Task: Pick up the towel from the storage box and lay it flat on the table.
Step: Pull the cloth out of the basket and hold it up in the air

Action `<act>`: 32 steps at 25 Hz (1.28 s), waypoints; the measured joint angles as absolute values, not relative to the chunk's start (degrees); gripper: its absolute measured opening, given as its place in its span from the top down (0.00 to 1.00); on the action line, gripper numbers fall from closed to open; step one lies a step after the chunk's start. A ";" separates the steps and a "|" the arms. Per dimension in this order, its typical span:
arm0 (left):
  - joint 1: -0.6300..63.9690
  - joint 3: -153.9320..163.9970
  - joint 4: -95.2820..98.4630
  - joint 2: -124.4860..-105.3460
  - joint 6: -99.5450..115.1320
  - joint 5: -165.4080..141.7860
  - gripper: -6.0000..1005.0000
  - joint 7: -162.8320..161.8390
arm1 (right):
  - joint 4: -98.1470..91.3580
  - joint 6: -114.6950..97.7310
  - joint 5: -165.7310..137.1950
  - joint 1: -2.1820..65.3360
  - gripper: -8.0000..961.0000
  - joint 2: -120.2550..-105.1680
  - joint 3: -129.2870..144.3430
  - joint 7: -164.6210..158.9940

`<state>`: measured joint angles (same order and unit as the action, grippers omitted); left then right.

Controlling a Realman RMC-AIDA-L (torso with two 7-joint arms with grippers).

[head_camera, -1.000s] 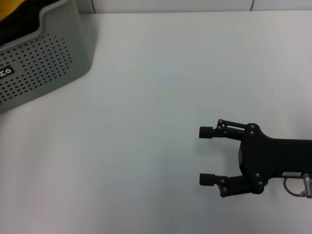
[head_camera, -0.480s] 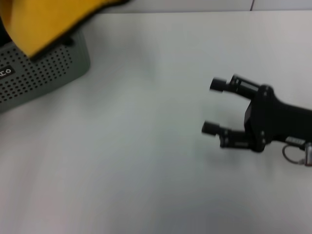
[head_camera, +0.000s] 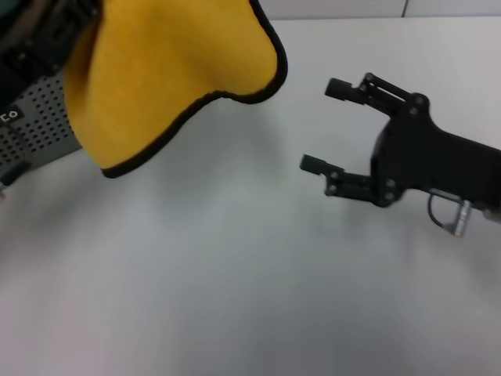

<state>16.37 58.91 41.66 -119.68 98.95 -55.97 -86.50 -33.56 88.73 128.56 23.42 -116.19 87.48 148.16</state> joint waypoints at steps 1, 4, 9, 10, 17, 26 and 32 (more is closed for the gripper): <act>16.84 58.81 40.37 -119.65 98.89 -56.41 0.95 -86.27 | -34.50 86.91 128.93 23.31 0.13 -116.19 88.28 149.31; 17.28 58.63 38.96 -119.56 98.29 -57.12 0.95 -85.55 | -39.20 79.89 129.27 22.00 0.15 -116.19 91.78 153.47; 17.34 58.62 37.57 -119.48 91.95 -57.76 0.95 -83.48 | -52.28 64.92 129.09 16.90 0.21 -116.19 98.13 157.36; 17.34 58.62 37.51 -119.50 91.35 -57.94 0.95 -83.40 | -53.20 63.53 129.08 16.62 0.21 -116.16 98.86 158.17; 18.43 58.62 35.44 -119.41 89.48 -58.56 0.95 -83.00 | -58.73 56.47 129.26 15.82 0.21 -116.18 103.60 166.53; 18.72 58.67 35.11 -119.39 89.47 -59.31 0.95 -83.34 | -62.79 50.27 127.27 15.18 0.22 -116.19 103.39 171.23; 18.86 58.77 34.91 -119.42 89.51 -59.40 0.95 -83.41 | -64.76 47.65 124.57 15.56 0.22 -116.19 103.52 171.27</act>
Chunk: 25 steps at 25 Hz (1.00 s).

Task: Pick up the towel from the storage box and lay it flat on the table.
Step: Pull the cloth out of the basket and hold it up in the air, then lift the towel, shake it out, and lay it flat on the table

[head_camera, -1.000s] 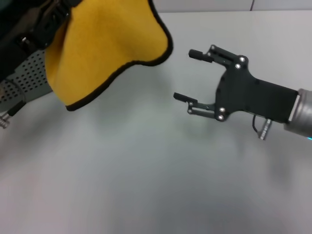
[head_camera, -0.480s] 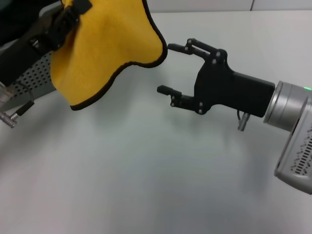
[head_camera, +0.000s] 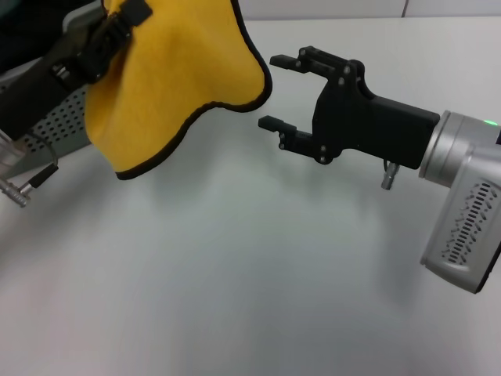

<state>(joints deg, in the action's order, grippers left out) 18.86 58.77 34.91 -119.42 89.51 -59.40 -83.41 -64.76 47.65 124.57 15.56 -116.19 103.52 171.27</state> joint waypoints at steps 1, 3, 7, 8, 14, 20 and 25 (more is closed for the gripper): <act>18.96 58.76 34.82 -119.43 89.52 -59.52 0.95 -83.41 | -65.15 47.31 124.15 15.63 0.22 -116.19 103.57 171.27; 19.12 58.68 34.71 -119.44 89.52 -59.79 0.95 -83.39 | -65.85 46.56 123.47 15.66 0.22 -116.19 103.67 171.28; 19.33 58.65 34.29 -119.44 89.50 -59.84 0.95 -83.11 | -66.77 45.92 123.01 15.67 0.33 -116.19 103.74 171.30; 19.41 58.65 34.12 -119.45 89.46 -59.85 0.95 -83.06 | -66.87 45.89 123.00 15.68 0.37 -116.19 103.74 171.30; 19.58 58.70 33.89 -119.44 88.25 -59.86 0.95 -82.97 | -67.11 45.83 122.92 15.73 0.70 -116.19 103.81 171.39; 19.70 58.62 33.26 -119.53 88.07 -59.86 0.95 -82.96 | -67.23 45.77 122.84 15.74 0.79 -116.19 103.81 171.39; 20.29 58.78 32.71 -119.63 87.97 -60.81 0.95 -82.92 | -67.44 45.70 122.84 15.74 0.85 -116.19 103.91 171.39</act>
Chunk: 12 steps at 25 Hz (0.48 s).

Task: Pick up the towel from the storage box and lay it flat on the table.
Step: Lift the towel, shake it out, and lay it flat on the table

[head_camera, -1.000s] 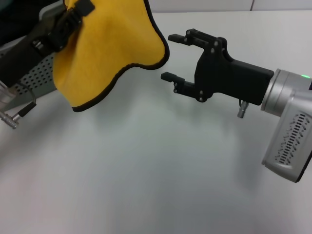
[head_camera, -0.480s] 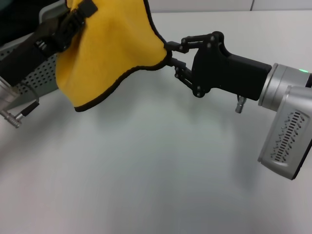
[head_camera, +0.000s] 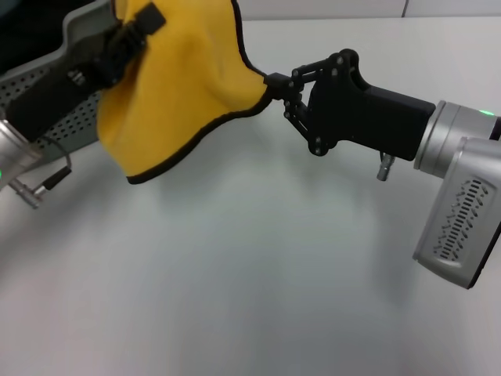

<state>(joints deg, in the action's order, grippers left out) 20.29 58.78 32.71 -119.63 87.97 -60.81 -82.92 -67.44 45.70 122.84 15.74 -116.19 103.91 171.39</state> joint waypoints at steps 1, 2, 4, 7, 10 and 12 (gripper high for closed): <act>20.67 58.74 32.19 -119.68 87.96 -61.40 0.95 -82.91 | -67.55 45.69 122.89 15.73 0.87 -116.18 104.02 171.39; 21.14 58.66 31.51 -119.71 87.95 -61.74 0.95 -82.89 | -67.75 45.70 123.08 15.73 0.88 -116.18 104.14 171.39; 22.05 58.60 29.53 -119.66 87.59 -62.08 0.95 -82.79 | -68.64 45.79 123.86 15.58 0.91 -116.19 104.30 171.37; 22.90 58.65 26.14 -119.49 85.16 -62.63 0.94 -82.58 | -71.03 46.15 126.35 15.18 0.97 -116.19 104.18 171.32; 22.62 59.00 24.98 -119.84 81.72 -64.10 0.91 -81.18 | -74.60 45.39 128.96 14.86 0.99 -116.19 103.68 171.26; 22.67 59.12 24.59 -120.07 80.79 -65.56 0.89 -79.68 | -76.66 43.78 129.86 14.94 0.99 -116.19 103.37 171.24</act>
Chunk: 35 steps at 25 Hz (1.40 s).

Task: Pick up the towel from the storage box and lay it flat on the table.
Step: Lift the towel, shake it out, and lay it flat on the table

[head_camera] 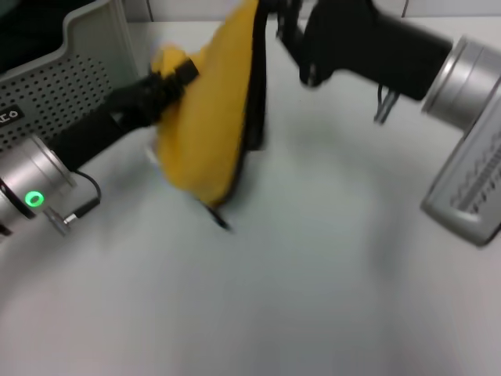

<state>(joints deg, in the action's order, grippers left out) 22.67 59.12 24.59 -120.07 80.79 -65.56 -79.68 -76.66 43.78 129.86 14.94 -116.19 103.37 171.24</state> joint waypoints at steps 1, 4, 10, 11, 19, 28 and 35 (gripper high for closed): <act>23.04 59.24 24.18 -120.19 80.58 -66.65 0.85 -78.77 | -77.83 42.48 130.08 15.11 0.99 -116.19 103.24 171.24; 23.77 60.67 23.14 -120.31 80.81 -67.82 0.73 -76.43 | -81.19 37.49 130.14 15.92 0.99 -116.19 103.63 171.22; 23.59 62.64 23.24 -120.38 83.75 -67.27 0.51 -73.97 | -85.37 28.77 129.78 18.50 0.99 -116.19 104.13 170.92; 23.33 62.65 23.24 -120.40 85.69 -66.79 0.47 -72.96 | -85.78 27.67 129.70 18.86 0.99 -116.19 104.27 170.89; 19.51 62.74 22.87 -120.50 91.30 -59.82 0.42 -64.23 | -87.18 20.49 128.84 21.58 0.99 -116.19 104.68 170.87; 15.86 61.49 22.75 -120.27 91.03 -56.11 0.42 -61.02 | -88.23 16.87 127.49 22.73 0.99 -116.19 103.33 170.87; 14.77 60.29 22.01 -120.06 90.74 -56.84 0.42 -60.26 | -90.62 14.13 127.38 22.45 0.99 -116.14 102.65 171.02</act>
